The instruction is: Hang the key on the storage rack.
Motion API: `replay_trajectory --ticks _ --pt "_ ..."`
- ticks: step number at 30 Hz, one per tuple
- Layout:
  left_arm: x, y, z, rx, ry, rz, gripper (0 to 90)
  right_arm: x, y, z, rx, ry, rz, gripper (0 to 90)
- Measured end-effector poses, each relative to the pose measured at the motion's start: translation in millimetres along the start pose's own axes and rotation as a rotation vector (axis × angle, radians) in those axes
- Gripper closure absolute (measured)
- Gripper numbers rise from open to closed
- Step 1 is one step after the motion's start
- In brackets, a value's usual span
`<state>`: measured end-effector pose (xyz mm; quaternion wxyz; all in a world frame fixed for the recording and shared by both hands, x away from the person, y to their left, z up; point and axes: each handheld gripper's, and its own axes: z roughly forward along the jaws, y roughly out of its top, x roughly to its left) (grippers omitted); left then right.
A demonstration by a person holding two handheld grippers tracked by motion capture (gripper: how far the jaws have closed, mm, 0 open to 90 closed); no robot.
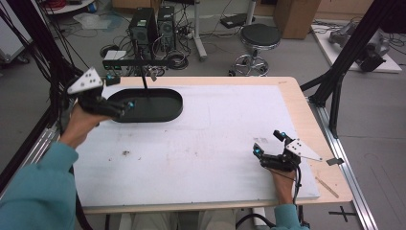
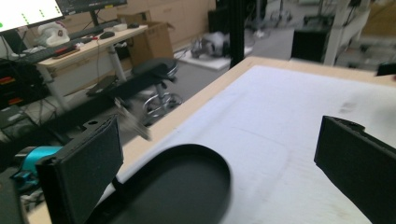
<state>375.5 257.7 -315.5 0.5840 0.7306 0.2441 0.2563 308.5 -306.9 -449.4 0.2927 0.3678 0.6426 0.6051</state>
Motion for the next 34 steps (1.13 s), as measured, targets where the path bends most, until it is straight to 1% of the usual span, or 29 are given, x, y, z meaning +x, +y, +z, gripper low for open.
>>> replay_trajectory --ticks 2,3,4,5,6,8,10,12,14,16,17,19,22,24,26,27,28,31,32,34 --pt "-11.6 -18.6 -8.0 -0.022 0.000 -0.004 1.7 -0.1 0.0 0.3 -0.001 0.001 -0.014 0.5" --pt "-19.6 -31.6 -13.7 -0.055 0.014 -0.006 1.7 -0.2 0.0 0.3 -0.001 0.003 -0.012 0.5" --pt "-24.6 -41.3 -18.8 -0.073 0.020 -0.014 1.7 -0.1 0.0 0.3 -0.002 0.005 -0.005 0.5" --pt "-28.9 -51.1 -23.6 -0.106 0.024 -0.038 1.7 -0.2 0.0 0.2 -0.002 0.006 -0.003 0.5" --pt "-31.9 -58.1 -27.0 -0.126 0.030 -0.056 1.7 -0.3 0.0 0.2 -0.001 0.005 -0.007 0.5" --pt "-38.6 -75.4 -36.7 -0.153 0.051 -0.066 1.7 0.1 0.0 0.6 -0.003 0.003 -0.017 0.5" --pt "-42.8 -87.9 -44.1 -0.173 0.059 -0.087 1.7 0.1 0.0 0.6 -0.004 0.002 -0.019 0.5" --pt "-47.4 -99.3 -49.6 -0.175 0.062 -0.088 1.7 1.1 0.0 0.3 0.001 0.002 -0.019 0.5" --pt "-52.4 -110.8 -53.6 -0.170 0.071 -0.075 1.7 1.5 0.0 0.4 0.002 0.000 -0.028 0.5" --pt "-56.4 -120.7 -56.5 -0.165 0.074 -0.077 1.7 1.4 0.0 0.5 0.001 0.001 -0.027 0.5" --pt "-58.1 -124.9 -58.0 -0.163 0.082 -0.073 1.7 1.5 -0.1 0.4 0.001 0.001 -0.025 0.5" --pt "-61.2 -132.6 -60.4 -0.175 0.093 -0.074 1.7 1.5 -0.1 0.4 0.001 0.000 -0.026 0.5" --pt "-63.7 -139.4 -61.9 -0.183 0.091 -0.082 1.7 1.6 0.0 0.6 0.001 -0.003 -0.032 0.5" --pt "-65.3 -142.7 -61.9 -0.187 0.093 -0.079 1.7 1.5 0.0 0.5 0.001 -0.002 -0.031 0.5" --pt "-67.5 -148.5 -60.4 -0.180 0.098 -0.080 1.7 1.6 0.0 0.6 0.001 -0.003 -0.031 0.5" --pt "-67.8 -149.5 -60.6 -0.180 0.101 -0.073 1.7 1.7 0.0 0.6 0.001 -0.002 -0.031 0.5" --pt "-68.0 -149.8 -61.3 -0.193 0.104 -0.076 1.7 1.8 -0.1 0.7 -0.002 -0.004 -0.035 0.5" --pt "-65.9 -151.5 -63.3 -0.211 0.113 -0.105 1.7 1.9 -0.1 0.9 -0.003 -0.003 -0.042 0.5" --pt "-66.5 -151.5 -63.0 -0.214 0.114 -0.106 1.7 2.8 -0.2 0.6 0.005 -0.001 -0.031 0.5" --pt "-67.4 -151.4 -62.7 -0.211 0.115 -0.091 1.7 1.8 -0.1 1.0 -0.003 -0.003 -0.040 0.5"
